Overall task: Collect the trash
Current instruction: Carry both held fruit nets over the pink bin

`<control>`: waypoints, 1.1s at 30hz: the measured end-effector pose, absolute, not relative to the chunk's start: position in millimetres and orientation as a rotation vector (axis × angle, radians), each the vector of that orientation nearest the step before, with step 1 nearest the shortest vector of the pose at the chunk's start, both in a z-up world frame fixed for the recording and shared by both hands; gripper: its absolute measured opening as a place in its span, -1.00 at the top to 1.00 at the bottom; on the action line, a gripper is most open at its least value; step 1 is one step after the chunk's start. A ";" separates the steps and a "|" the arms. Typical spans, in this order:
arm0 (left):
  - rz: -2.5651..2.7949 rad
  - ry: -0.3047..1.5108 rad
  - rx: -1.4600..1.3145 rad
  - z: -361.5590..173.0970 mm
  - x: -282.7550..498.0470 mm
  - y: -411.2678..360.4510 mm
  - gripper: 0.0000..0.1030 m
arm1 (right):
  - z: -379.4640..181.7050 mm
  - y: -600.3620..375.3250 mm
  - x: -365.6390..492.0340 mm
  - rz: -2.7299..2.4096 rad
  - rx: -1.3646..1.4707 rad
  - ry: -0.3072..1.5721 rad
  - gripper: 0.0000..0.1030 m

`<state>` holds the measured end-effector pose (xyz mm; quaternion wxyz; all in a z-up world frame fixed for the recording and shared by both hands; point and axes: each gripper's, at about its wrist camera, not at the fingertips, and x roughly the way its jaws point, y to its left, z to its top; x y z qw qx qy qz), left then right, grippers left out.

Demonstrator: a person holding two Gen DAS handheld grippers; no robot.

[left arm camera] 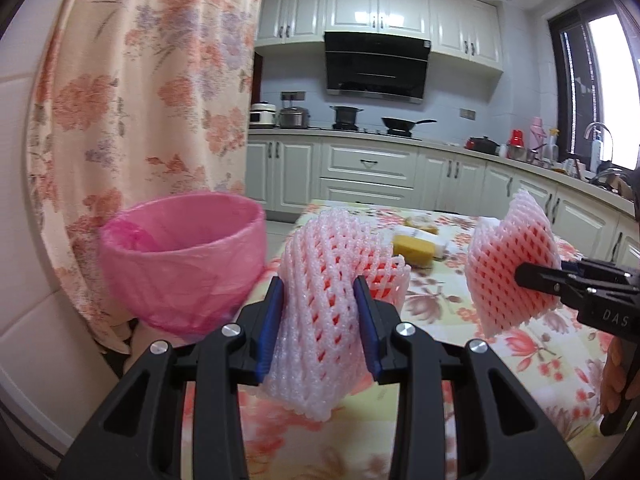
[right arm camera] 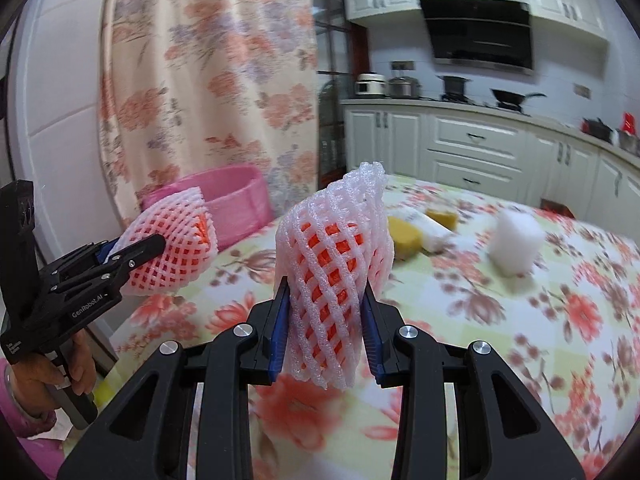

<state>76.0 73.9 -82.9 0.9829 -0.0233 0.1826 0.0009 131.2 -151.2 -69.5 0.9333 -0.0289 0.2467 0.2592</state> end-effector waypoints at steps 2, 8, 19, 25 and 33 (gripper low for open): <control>0.028 0.363 -0.051 -81.8 75.0 84.0 0.32 | -68.0 -138.3 133.6 0.556 -0.080 0.501 0.34; 0.080 0.335 -0.069 -69.3 79.5 115.2 0.32 | -58.1 -104.3 150.5 0.619 -0.124 0.487 0.34; 0.174 0.272 -0.074 -28.1 108.7 177.1 0.32 | -25.4 -57.4 204.6 0.710 -0.065 0.488 0.34; 0.219 0.284 -0.071 -21.1 143.2 206.1 0.32 | -17.3 -17.1 230.6 0.769 -0.054 0.488 0.33; 0.262 0.378 -0.152 -30.4 194.6 259.9 0.27 | -18.7 35.5 276.0 0.802 -0.032 0.534 0.32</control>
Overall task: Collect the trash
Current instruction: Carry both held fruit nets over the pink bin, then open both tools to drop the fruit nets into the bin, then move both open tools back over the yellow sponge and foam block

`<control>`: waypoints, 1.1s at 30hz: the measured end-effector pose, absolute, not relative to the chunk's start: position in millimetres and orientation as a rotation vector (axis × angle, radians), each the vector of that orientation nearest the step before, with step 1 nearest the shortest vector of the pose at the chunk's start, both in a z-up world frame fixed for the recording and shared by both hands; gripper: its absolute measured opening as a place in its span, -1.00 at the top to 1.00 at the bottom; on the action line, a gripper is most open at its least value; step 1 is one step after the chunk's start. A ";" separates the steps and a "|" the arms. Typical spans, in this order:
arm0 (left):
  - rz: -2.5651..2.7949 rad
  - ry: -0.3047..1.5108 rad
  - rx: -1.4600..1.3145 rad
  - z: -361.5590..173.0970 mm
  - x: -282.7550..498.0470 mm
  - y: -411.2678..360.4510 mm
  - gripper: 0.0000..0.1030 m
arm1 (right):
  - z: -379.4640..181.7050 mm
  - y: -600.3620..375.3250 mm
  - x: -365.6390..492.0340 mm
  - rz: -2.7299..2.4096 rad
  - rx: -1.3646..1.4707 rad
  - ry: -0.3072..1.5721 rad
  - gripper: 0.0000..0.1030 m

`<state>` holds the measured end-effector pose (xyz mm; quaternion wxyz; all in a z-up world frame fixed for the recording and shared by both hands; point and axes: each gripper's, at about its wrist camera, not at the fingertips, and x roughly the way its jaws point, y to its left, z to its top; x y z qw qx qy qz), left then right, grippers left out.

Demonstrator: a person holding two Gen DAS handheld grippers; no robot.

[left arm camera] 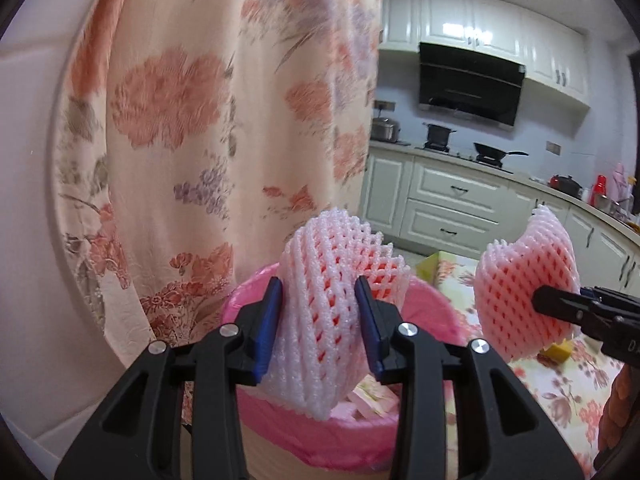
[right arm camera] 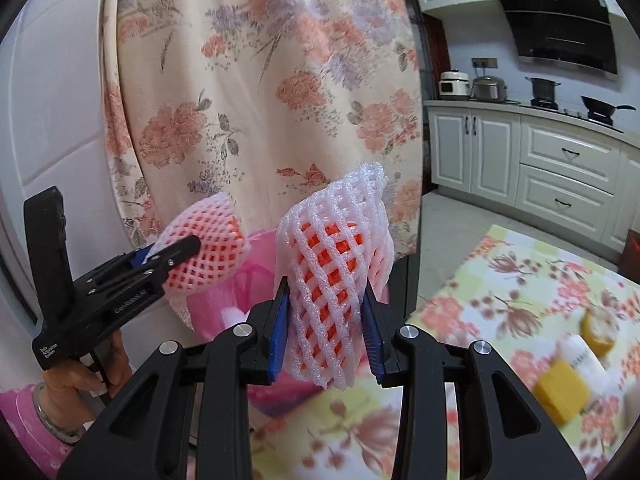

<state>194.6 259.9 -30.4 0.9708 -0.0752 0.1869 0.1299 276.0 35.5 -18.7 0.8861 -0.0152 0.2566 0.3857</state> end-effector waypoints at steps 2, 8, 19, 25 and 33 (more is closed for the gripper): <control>0.270 0.397 -0.164 -33.8 205.0 268.8 0.22 | -22.3 53.3 282.6 0.800 -0.060 0.543 0.31; 0.305 0.424 -0.191 -43.5 218.0 287.3 -0.07 | -44.8 86.3 292.9 0.822 -0.122 0.607 0.01; 0.351 0.379 -0.189 -36.2 186.2 289.9 -0.46 | -50.5 66.6 276.0 0.835 -0.072 0.584 -0.38; 0.344 0.369 -0.175 -34.6 165.9 261.8 -0.85 | -47.4 19.2 246.2 0.787 -0.065 0.528 -0.44; 0.199 0.391 -0.163 -42.0 169.5 182.3 -0.91 | -60.6 -71.6 231.4 0.604 -0.022 0.532 -0.49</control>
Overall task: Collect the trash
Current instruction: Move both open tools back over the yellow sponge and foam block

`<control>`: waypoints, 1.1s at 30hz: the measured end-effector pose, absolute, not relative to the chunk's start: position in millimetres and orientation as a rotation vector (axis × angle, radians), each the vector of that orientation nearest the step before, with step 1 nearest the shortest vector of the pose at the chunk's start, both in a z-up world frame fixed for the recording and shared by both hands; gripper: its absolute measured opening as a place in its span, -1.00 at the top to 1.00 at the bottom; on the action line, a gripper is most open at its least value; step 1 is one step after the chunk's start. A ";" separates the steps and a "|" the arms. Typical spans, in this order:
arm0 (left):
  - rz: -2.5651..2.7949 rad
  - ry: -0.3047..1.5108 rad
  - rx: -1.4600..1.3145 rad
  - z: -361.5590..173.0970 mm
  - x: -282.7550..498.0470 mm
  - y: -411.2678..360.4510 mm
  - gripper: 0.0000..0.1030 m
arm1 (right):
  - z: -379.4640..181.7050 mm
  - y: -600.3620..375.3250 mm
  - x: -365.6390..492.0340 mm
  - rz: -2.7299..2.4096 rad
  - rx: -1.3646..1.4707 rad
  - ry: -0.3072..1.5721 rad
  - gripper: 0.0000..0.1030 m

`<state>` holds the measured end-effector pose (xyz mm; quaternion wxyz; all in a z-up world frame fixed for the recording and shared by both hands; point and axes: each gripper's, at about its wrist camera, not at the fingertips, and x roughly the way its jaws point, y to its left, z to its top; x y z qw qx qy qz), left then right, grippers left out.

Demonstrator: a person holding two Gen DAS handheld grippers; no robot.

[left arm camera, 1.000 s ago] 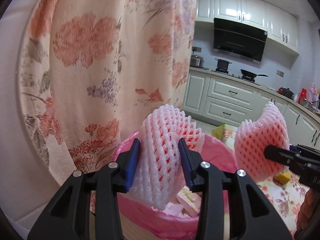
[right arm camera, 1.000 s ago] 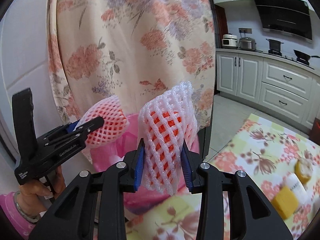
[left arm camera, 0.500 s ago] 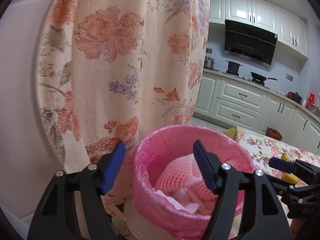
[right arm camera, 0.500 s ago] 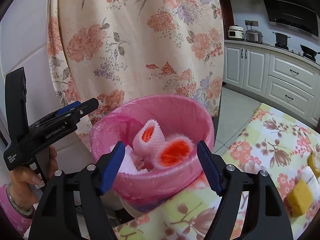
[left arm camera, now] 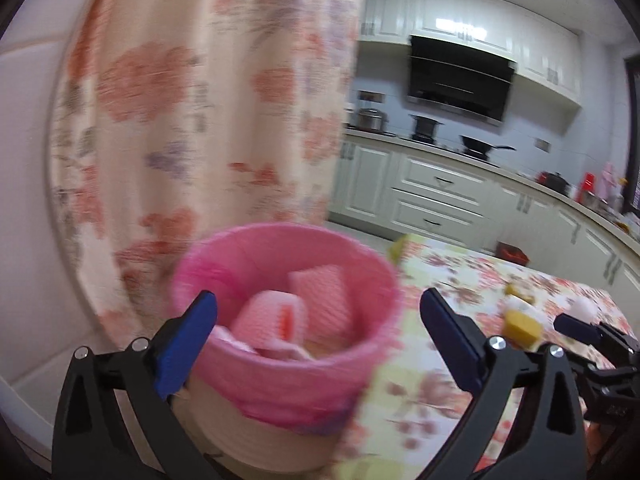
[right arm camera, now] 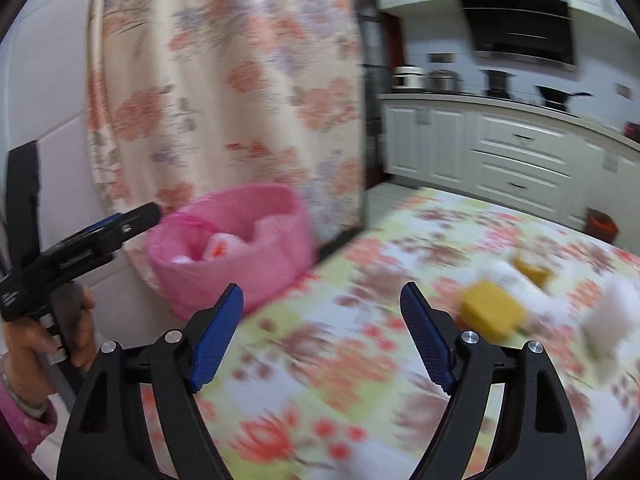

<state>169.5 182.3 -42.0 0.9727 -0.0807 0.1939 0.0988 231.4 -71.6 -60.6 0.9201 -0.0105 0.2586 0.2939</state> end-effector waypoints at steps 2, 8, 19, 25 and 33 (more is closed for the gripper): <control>0.167 0.393 -0.146 -44.0 173.3 155.1 -0.91 | -62.1 -95.4 227.9 0.565 -0.008 0.522 -0.49; 0.077 0.416 -0.123 -56.4 187.6 81.1 -0.91 | -68.2 -159.9 217.5 0.428 -0.011 0.496 -0.49; -0.067 0.479 -0.029 -75.8 220.4 -24.9 -0.91 | -85.8 -263.7 215.8 0.220 0.083 0.522 -0.57; -0.091 0.526 -0.039 -85.8 246.5 -54.4 -0.91 | -96.2 -295.7 240.3 0.171 0.121 0.570 -0.57; -0.091 0.576 0.002 -97.9 283.0 -75.0 -0.91 | -105.8 -303.4 293.9 0.145 0.128 0.642 -0.60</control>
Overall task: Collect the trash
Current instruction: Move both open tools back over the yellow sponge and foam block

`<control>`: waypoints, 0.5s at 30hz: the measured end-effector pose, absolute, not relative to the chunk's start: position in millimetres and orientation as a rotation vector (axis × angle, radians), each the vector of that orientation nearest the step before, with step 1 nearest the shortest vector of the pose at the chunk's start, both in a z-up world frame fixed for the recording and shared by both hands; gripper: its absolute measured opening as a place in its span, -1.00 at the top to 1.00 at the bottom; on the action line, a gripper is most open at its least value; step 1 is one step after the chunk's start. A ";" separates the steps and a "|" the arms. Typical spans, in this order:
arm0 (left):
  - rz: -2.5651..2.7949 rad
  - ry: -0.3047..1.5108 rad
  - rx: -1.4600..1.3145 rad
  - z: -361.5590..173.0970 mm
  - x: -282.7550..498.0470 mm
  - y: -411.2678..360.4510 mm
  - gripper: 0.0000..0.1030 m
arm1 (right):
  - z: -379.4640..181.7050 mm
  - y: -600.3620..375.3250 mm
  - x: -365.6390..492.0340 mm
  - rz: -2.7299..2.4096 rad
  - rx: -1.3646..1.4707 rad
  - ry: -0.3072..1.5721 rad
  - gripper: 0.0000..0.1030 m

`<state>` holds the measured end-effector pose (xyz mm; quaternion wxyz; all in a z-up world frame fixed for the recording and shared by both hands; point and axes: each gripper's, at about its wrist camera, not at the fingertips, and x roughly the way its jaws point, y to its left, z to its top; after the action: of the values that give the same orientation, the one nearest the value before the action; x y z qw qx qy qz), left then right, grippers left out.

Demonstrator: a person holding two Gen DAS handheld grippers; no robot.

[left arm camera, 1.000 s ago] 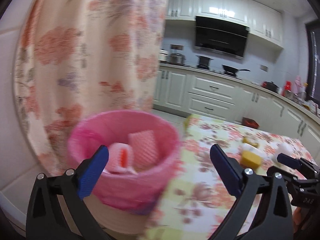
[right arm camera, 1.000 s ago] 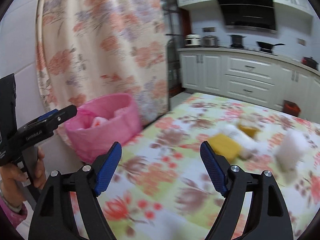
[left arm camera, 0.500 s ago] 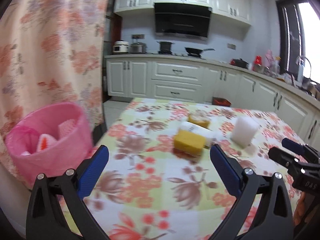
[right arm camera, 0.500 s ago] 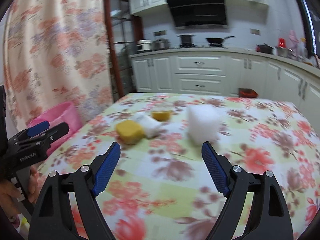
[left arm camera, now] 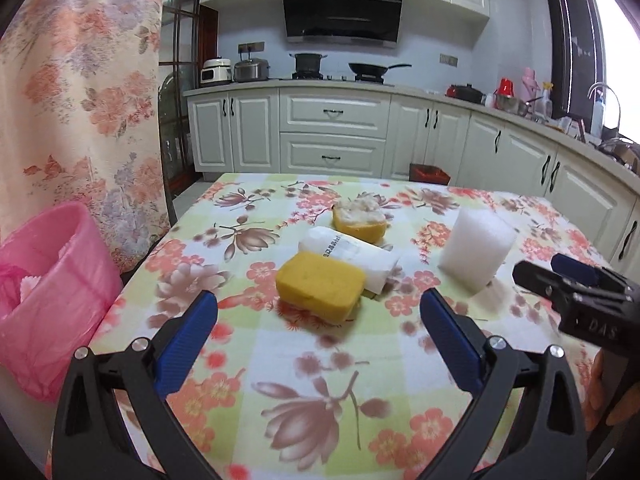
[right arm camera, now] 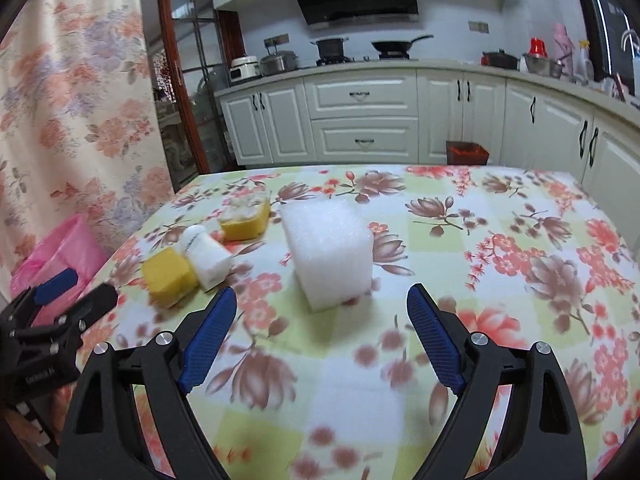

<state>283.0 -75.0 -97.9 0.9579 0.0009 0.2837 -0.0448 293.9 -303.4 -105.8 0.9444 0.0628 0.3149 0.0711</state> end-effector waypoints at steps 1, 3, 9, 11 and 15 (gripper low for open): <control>-0.090 0.581 0.001 -99.2 287.7 -74.9 -0.90 | -106.7 -303.9 300.1 0.140 0.133 0.650 -0.60; -0.090 0.598 -0.004 -101.9 295.7 -74.1 -0.90 | -108.6 -303.9 310.9 0.136 0.130 0.664 -0.60; -0.093 0.634 -0.017 -110.1 316.3 -71.3 -0.90 | -116.3 -299.4 339.0 0.140 0.106 0.696 -0.61; -0.091 0.644 -0.017 -111.9 322.6 -71.9 -0.89 | -119.0 -299.4 345.8 0.138 0.113 0.708 -0.61; -0.085 0.665 -0.020 -114.8 338.0 -74.6 -0.89 | -119.8 -299.3 355.5 0.141 0.128 0.708 -0.61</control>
<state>338.0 -74.6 -114.8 0.9443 -0.0100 0.3262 -0.0419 355.5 -299.3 -119.8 0.9336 0.0626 0.3460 0.0691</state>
